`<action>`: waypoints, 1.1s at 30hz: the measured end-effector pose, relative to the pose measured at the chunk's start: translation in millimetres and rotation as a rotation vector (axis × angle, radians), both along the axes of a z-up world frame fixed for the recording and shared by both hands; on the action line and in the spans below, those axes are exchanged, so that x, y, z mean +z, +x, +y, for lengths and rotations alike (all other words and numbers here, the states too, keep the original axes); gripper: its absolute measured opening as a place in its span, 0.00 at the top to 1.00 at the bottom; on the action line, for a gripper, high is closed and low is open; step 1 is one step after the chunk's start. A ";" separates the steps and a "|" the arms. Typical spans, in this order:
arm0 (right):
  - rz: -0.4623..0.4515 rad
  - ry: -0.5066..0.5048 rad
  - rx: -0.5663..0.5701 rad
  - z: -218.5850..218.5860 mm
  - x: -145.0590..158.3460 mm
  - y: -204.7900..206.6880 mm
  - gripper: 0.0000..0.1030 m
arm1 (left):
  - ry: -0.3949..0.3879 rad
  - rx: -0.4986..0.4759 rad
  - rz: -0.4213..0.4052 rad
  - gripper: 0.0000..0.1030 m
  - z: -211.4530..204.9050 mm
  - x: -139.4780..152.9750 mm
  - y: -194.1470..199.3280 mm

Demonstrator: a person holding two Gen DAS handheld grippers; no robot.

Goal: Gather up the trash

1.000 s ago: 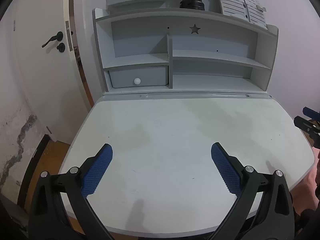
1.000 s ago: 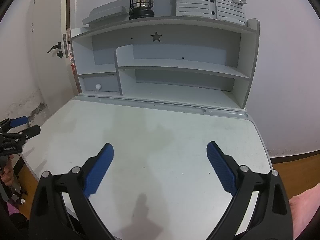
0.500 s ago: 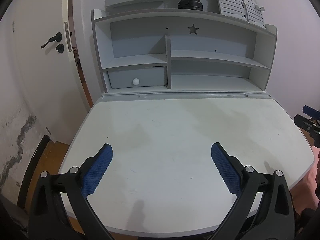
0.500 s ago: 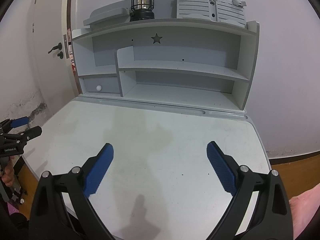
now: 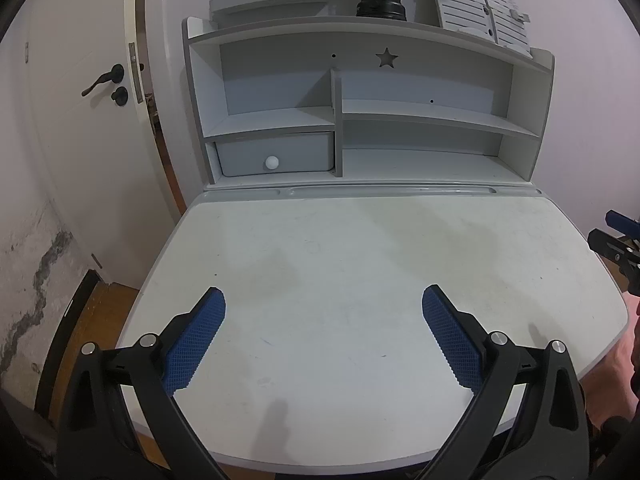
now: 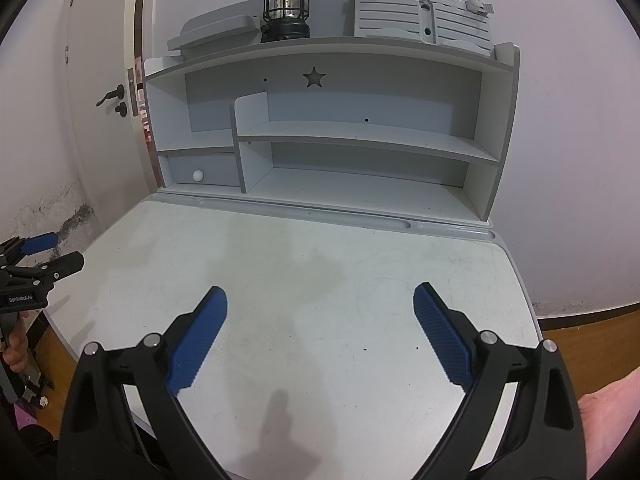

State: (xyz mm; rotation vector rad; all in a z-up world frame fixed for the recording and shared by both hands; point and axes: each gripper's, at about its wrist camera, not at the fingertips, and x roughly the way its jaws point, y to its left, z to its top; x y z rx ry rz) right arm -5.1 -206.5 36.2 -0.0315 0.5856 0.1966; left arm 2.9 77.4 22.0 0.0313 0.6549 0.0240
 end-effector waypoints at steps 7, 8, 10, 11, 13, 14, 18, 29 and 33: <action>-0.001 -0.002 0.003 -0.8 0.0 -0.7 0.12 | 0.001 -0.002 0.002 0.07 -0.5 -0.4 0.3; -0.002 -0.002 0.003 -0.8 0.1 -0.8 0.12 | 0.001 -0.002 0.002 0.07 -0.9 -0.7 0.1; -0.004 -0.002 0.003 -0.7 0.5 -0.8 0.12 | 0.001 -0.003 0.002 0.07 -1.0 -0.6 0.3; -0.004 -0.002 0.003 -0.6 0.9 -0.9 0.12 | 0.001 -0.003 0.002 0.07 -1.1 -0.6 0.0; -0.004 -0.003 0.003 -0.9 1.1 -1.0 0.12 | 0.003 -0.005 0.002 0.07 -1.7 -0.9 0.5; -0.004 -0.003 0.004 -0.9 1.1 -1.1 0.12 | 0.003 -0.005 0.002 0.07 -1.9 -1.0 0.7; -0.005 -0.002 0.003 -0.8 1.1 -1.0 0.12 | 0.003 -0.005 0.002 0.07 -2.0 -1.0 0.3; -0.007 -0.006 0.002 -0.8 1.7 -1.1 0.12 | 0.003 -0.007 0.005 0.07 -3.0 -1.1 -0.2; -0.008 -0.006 0.001 -1.8 2.5 -0.9 0.12 | 0.003 -0.005 0.004 0.07 -3.2 -1.1 -0.6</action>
